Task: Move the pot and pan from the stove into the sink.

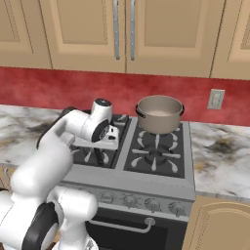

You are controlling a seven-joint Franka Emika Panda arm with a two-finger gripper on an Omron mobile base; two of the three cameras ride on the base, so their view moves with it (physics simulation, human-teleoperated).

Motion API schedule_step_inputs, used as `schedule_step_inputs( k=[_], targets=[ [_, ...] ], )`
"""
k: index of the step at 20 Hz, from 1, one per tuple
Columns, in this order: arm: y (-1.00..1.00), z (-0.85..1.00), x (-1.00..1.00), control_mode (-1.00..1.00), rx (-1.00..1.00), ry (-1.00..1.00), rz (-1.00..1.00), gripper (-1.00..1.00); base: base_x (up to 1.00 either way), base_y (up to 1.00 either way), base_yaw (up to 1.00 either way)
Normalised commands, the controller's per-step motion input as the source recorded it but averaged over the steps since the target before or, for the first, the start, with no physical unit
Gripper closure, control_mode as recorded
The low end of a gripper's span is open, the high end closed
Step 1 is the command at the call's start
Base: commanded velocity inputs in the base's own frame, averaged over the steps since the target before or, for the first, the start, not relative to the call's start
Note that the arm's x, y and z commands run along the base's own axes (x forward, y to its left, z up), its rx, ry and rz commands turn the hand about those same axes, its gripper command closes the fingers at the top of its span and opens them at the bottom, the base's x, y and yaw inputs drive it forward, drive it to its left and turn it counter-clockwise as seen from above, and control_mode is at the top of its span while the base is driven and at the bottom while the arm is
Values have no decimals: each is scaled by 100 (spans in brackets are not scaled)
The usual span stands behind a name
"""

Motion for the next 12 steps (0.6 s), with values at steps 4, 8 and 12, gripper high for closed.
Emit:
schedule_step_inputs(
  k=[4, 8, 12],
  targets=[
    [7, 49, -76, -100, -7, 3, 13, 100, 0, 0, 0],
    [2, 28, -87, -100, -7, -3, 15, 100, 0, 0, 0],
    [0, 4, -72, -100, -5, -19, 15, 100, 0, 0, 0]
  ],
)
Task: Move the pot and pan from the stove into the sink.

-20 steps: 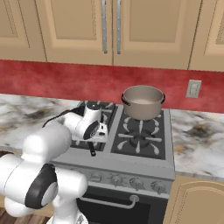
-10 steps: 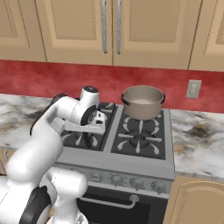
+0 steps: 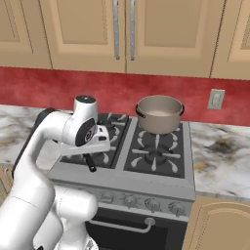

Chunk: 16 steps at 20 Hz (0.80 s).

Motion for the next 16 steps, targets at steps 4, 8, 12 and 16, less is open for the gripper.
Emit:
schedule_step_inputs(
  k=[4, 8, 12, 16],
  targets=[
    [-8, 0, -52, -100, -2, -40, 14, 100, 0, 0, 0],
    [-5, 0, -20, -100, 0, -20, 4, 100, 0, 0, 0],
    [0, 0, 0, -100, 0, 0, 0, 100, 0, 0, 0],
    [0, 0, -2, 100, 0, 0, 0, 100, -37, -3, 10]
  ],
)
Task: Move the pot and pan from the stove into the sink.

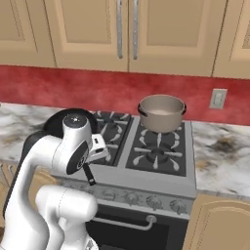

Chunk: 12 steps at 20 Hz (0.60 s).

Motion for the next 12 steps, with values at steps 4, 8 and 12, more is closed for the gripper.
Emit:
schedule_step_inputs(
  k=[4, 8, 12],
  targets=[
    [0, 0, 0, 100, 0, 0, 0, 100, -72, -15, 26],
    [0, 0, 0, 100, 0, 0, 0, 100, -51, -10, 36],
    [0, 0, 0, 100, 0, 0, 0, 100, -24, -6, 46]
  ],
)
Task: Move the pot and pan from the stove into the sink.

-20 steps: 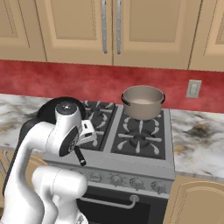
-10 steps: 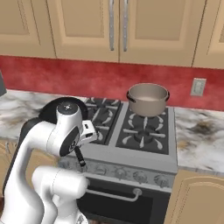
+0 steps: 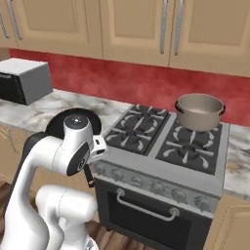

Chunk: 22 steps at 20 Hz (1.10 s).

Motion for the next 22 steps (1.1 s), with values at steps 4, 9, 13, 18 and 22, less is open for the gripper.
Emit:
schedule_step_inputs(
  k=[4, 9, 13, 18, 22],
  targets=[
    [0, 0, 0, 100, 0, 0, 0, 100, -14, -1, 49],
    [0, 0, 0, 100, 0, 0, 0, 100, -9, 0, 50],
    [0, 0, 0, 100, 0, 0, 0, 100, -7, 0, 50],
    [0, 0, 0, 100, 0, 0, 0, 100, -5, 0, 50],
    [0, 0, 0, 100, 0, 0, 0, 100, -4, 0, 50]
  ],
)
